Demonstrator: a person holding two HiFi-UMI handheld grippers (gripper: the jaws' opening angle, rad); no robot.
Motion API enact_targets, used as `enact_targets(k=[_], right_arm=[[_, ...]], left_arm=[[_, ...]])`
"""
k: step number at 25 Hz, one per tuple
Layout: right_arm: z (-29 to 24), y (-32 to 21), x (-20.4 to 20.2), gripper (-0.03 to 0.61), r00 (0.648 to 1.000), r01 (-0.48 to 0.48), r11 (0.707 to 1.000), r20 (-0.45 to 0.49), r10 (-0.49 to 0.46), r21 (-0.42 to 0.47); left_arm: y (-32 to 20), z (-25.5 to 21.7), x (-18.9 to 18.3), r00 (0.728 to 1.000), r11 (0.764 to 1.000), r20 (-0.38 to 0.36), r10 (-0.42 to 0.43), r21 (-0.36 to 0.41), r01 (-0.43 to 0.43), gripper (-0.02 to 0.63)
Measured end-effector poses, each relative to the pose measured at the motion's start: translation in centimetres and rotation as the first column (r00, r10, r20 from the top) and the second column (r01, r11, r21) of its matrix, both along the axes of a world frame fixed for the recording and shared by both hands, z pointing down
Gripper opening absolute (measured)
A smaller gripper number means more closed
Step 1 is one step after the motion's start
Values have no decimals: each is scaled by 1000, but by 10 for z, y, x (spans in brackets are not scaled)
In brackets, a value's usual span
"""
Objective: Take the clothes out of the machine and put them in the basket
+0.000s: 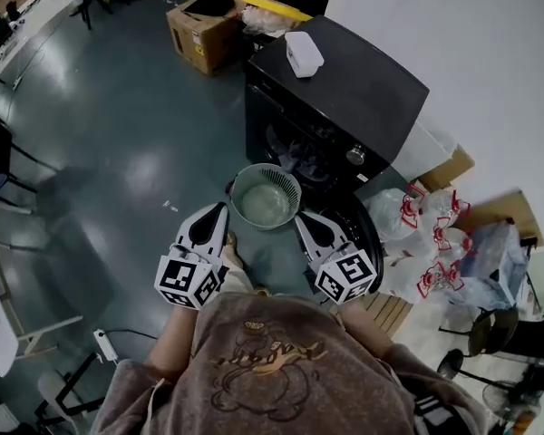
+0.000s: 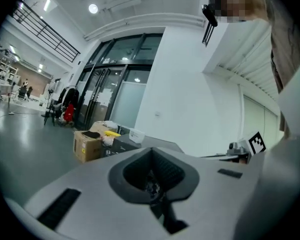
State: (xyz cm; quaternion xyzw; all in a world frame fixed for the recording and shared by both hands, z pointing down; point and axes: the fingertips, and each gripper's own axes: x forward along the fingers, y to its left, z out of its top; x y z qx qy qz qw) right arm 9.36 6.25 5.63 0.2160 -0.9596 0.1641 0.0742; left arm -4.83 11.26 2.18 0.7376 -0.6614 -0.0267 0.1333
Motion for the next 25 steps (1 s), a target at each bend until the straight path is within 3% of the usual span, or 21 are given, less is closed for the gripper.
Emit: enact_targets(k=[9,15,20,25], right_arm=[[6,-76,-37,-3,981,-196,980,-5,196,-20],[21,-125,-54,-3,943,-331,943,-36,330,-40],[50,-160,-71,-3,920,-389,921,-65,386,-27],[100,-191,-81,-3,910,-411,912,-69,409,-5]], left_arm=[[-106,2,-39,976,976,1,219,-14,-219,6],[-170,15,-60,927,927,19,376,-30,-375,6],[-221,53,-69,891,891,-5,453,-29,-453,6],[-255,113,-73,874,873,-14,487,-28,-487,6]])
